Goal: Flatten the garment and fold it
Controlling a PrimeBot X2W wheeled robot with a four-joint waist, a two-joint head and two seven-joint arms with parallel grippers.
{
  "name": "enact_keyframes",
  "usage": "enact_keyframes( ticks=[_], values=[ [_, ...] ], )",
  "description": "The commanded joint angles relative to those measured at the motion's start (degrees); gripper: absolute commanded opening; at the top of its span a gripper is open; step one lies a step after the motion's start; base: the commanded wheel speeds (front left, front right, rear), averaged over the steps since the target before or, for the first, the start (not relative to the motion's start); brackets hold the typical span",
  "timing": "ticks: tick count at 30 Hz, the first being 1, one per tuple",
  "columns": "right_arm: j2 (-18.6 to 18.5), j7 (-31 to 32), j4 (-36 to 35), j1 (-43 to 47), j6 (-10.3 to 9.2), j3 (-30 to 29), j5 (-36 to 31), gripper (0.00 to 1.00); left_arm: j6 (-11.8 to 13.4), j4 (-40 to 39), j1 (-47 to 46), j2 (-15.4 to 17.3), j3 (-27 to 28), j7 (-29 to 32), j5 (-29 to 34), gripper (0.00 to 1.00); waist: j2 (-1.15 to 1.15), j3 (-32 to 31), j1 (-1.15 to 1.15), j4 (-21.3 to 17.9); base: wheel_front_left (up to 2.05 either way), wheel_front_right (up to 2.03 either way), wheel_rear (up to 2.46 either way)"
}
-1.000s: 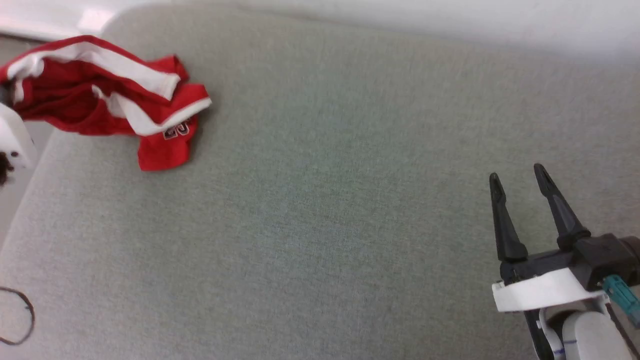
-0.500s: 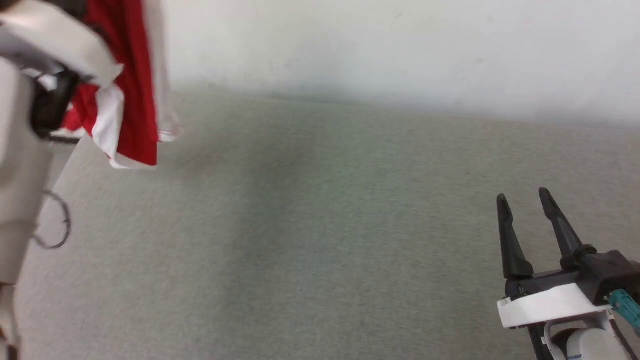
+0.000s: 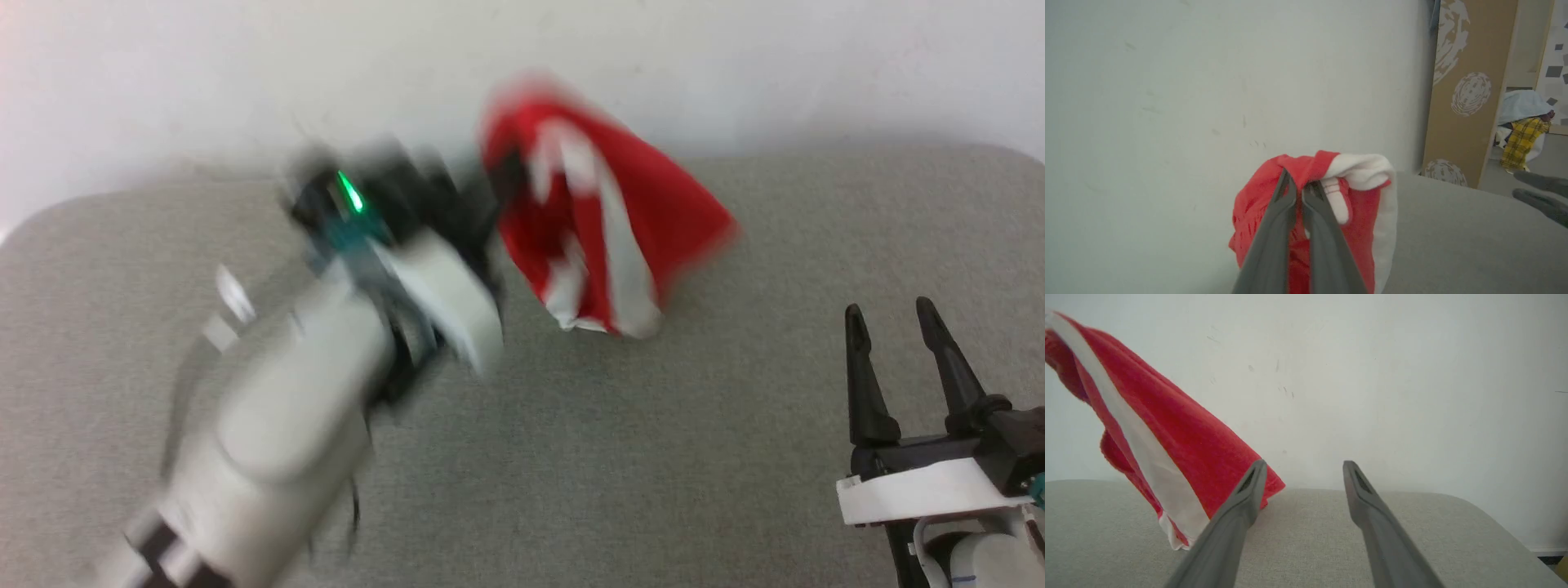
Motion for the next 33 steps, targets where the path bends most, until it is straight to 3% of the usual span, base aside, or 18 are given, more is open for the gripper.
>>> enact_keyframes(
  ticks=[1,6,10,11,12,22,28,33],
  values=[
    [0.1,-0.3,-0.3,-0.2,-0.11,-0.2,0.1,1.00,-0.7,1.3,4.7,0.1,-2.4,0.8,-0.1,0.00,0.00,2.4,-0.01,-1.9,0.00,0.00,0.00],
    [0.1,-0.3,-0.2,-0.5,-0.11,-0.7,-0.3,1.00,-2.8,7.1,15.2,0.5,-12.7,5.2,0.7,0.00,0.00,2.8,-0.01,-1.3,0.00,0.00,0.00],
    [0.1,-0.3,0.4,-0.2,-0.11,-0.2,-0.4,1.00,-3.2,11.0,17.6,1.0,-16.3,6.9,1.5,0.00,0.00,2.6,-0.01,-0.2,0.00,0.00,0.00],
    [0.1,-0.3,0.7,-0.1,-0.11,0.0,-0.5,1.00,-3.3,12.1,17.8,0.9,-16.9,7.1,1.5,0.39,0.00,2.4,-0.01,0.3,0.00,0.00,0.00],
    [0.1,-0.3,1.0,0.0,-0.11,0.3,-0.7,1.00,-3.2,13.0,17.9,0.8,-17.1,6.6,1.7,1.00,0.00,2.2,-0.01,0.8,0.00,0.00,0.00],
    [0.1,-0.3,3.6,2.4,-0.11,1.1,-1.2,1.00,-0.1,15.1,18.6,0.4,-12.0,-1.0,-1.6,1.00,0.00,-4.2,-0.01,6.7,0.00,0.00,0.00],
    [0.1,-0.3,4.5,4.6,-0.11,0.9,-1.1,1.00,5.0,8.1,23.1,3.8,-3.4,-4.5,-6.3,1.00,0.00,-8.3,-0.01,9.4,0.00,0.00,0.00],
    [0.1,-0.3,4.2,6.3,-0.11,1.5,-1.0,1.00,10.5,-3.7,31.1,5.4,7.1,-5.1,-6.5,1.00,0.00,-10.0,-0.01,10.5,0.00,0.00,0.00]
  ],
)
